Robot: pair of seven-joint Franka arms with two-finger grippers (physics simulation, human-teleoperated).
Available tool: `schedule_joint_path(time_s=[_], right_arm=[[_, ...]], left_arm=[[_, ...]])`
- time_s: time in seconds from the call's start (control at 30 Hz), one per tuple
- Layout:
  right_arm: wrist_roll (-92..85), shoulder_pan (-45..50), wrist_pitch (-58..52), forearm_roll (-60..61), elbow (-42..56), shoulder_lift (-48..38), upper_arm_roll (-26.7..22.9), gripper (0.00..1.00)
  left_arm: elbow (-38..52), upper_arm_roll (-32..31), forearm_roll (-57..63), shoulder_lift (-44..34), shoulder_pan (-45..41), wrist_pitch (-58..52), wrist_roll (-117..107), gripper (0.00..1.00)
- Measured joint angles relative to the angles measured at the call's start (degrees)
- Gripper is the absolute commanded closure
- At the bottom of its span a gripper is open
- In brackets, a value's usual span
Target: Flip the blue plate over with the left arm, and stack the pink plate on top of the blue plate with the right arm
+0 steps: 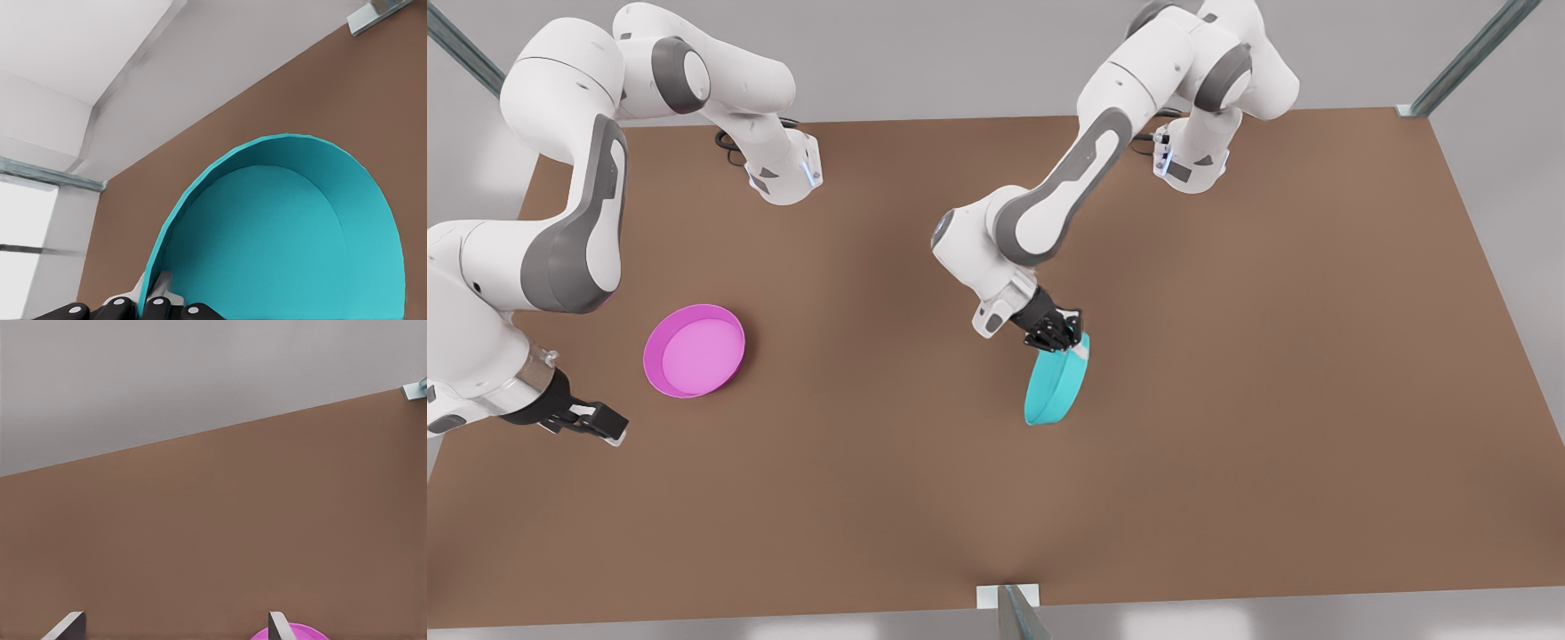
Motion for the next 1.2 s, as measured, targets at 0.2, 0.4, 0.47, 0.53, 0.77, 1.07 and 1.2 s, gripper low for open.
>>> schedule_joint_path(time_s=[0.2, 0.4, 0.47, 0.53, 0.77, 1.07, 1.2], right_arm=[[0.00, 0.00, 0.00, 0.00, 0.00, 0.00, 0.00, 0.00], [0.00, -0.01, 0.00, 0.00, 0.00, 0.00, 0.00, 0.00], [0.00, 0.03, 0.00, 0.00, 0.00, 0.00, 0.00, 0.00], [0.00, 0.02, 0.00, 0.00, 0.00, 0.00, 0.00, 0.00], [-0.54, 0.06, 0.00, -0.05, 0.00, 0.00, 0.00, 0.00], [-0.95, -0.46, 3.66, -1.93, 0.43, -0.09, -2.46, 0.00], [-0.61, 1.73, 0.87, -1.63, -0.53, -0.44, -2.29, 0.00]], left_arm=[[-0.09, 0.01, 10.08, 3.24, -5.03, -2.35, 3.17, 0.79], [-0.10, 0.01, 19.46, 7.13, -7.74, -7.12, 6.07, 0.79], [-0.03, 0.08, 22.24, 8.24, -8.79, -7.65, 5.89, 0.79], [0.01, 0.08, 24.90, 9.77, -9.36, -8.07, 5.31, 0.79], [0.74, 0.09, 32.88, 16.62, -11.98, -15.71, 3.48, 0.79], [2.01, 0.10, 37.01, 21.95, -13.49, -20.62, -2.08, 0.77], [2.01, 0.12, 36.84, 22.45, -13.49, -21.07, -2.17, 0.00]])
